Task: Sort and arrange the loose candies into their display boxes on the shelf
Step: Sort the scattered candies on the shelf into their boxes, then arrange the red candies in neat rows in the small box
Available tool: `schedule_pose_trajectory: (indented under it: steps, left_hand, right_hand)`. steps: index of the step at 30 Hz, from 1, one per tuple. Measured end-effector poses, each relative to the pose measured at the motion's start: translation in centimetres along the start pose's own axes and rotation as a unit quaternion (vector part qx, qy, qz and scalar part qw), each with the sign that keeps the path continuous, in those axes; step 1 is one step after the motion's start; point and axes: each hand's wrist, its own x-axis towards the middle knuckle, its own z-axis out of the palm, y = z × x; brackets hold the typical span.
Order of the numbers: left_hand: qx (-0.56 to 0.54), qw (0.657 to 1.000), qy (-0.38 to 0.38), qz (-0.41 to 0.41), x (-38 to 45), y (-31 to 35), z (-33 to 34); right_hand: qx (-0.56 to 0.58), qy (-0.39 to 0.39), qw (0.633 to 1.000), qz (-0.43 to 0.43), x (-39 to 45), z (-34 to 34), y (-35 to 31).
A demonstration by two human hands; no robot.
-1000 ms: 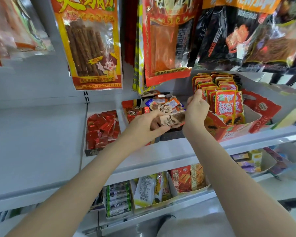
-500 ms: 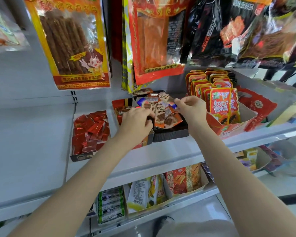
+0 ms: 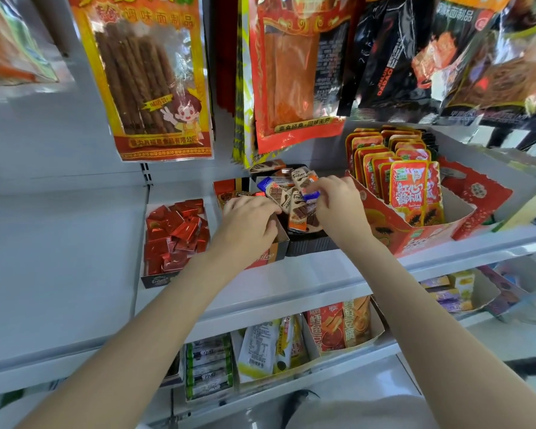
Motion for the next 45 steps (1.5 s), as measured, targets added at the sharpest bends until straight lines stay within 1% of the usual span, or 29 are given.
schedule_pose_trajectory:
  steps: [3, 6, 9, 11, 13, 15, 17, 20, 24, 27, 30, 32, 36, 38, 40, 42, 45]
  left_hand:
    - [0.007, 1.0, 0.018, -0.022, -1.3, -1.4, -1.1]
    - [-0.002, 0.997, 0.053, -0.05, -3.1, -3.2, -3.0]
    - [-0.009, 0.994, 0.073, -0.078, -5.1, -5.4, -5.1]
    - [-0.008, 0.992, 0.049, -0.113, -6.5, -7.2, -6.1]
    - [-0.03, 0.991, 0.012, -0.133, -7.8, -8.7, -7.0]
    - [-0.073, 0.988, -0.025, -0.136, -9.3, -9.8, -7.9]
    - [-0.085, 0.987, -0.071, -0.119, -10.6, -10.7, -8.6]
    - [-0.107, 0.981, -0.128, -0.102, -12.2, -11.4, -8.8]
    - [-0.104, 0.984, -0.119, -0.086, -12.6, -11.8, -9.1]
    - [-0.097, 0.985, -0.114, -0.083, -12.3, -12.0, -9.5]
    - [-0.1, 0.983, -0.119, -0.099, -12.1, -11.9, -9.9]
    - [-0.076, 0.984, -0.131, -0.098, -11.9, -11.9, -9.9]
    - [-0.024, 0.986, -0.138, -0.088, -11.2, -11.5, -9.4]
    - [0.008, 0.986, -0.138, -0.093, -10.8, -11.0, -9.0]
    - [0.032, 0.985, -0.14, -0.101, -10.3, -10.6, -8.6]
    - [0.037, 0.983, -0.141, -0.113, -9.9, -10.6, -8.5]
    - [0.066, 0.981, -0.147, -0.107, -9.6, -10.8, -8.4]
  right_hand:
    - [0.023, -0.011, 0.998, -0.058, -0.8, -0.2, -1.9]
    - [0.03, -0.05, 0.989, -0.137, -1.4, 0.4, -4.8]
    - [0.039, -0.089, 0.979, -0.178, -1.8, 1.5, -7.8]
    - [0.047, -0.134, 0.969, -0.202, -2.0, 2.2, -9.6]
    - [0.02, -0.201, 0.954, -0.222, -2.1, 2.8, -11.0]
    - [-0.032, -0.251, 0.934, -0.251, -2.4, 3.4, -12.0]
    - [-0.059, -0.286, 0.917, -0.273, -2.8, 4.0, -12.5]
    - [-0.049, -0.327, 0.903, -0.274, -3.0, 4.4, -12.5]
    - [0.019, -0.349, 0.902, -0.253, -2.8, 4.2, -12.8]
    - [0.015, -0.34, 0.91, -0.239, -2.6, 4.7, -12.8]
    - [0.017, -0.393, 0.893, -0.217, -2.4, 5.0, -13.4]
    - [0.029, -0.427, 0.883, -0.193, -2.3, 5.2, -14.0]
    - [0.013, -0.437, 0.878, -0.196, -1.8, 5.8, -15.0]
    - [-0.002, -0.414, 0.885, -0.213, -1.7, 5.9, -14.9]
    - [-0.014, -0.375, 0.899, -0.228, -1.8, 6.0, -14.6]
    - [0.015, -0.366, 0.905, -0.215, -1.9, 5.8, -14.2]
    - [0.051, -0.352, 0.913, -0.2, -1.8, 5.4, -13.6]
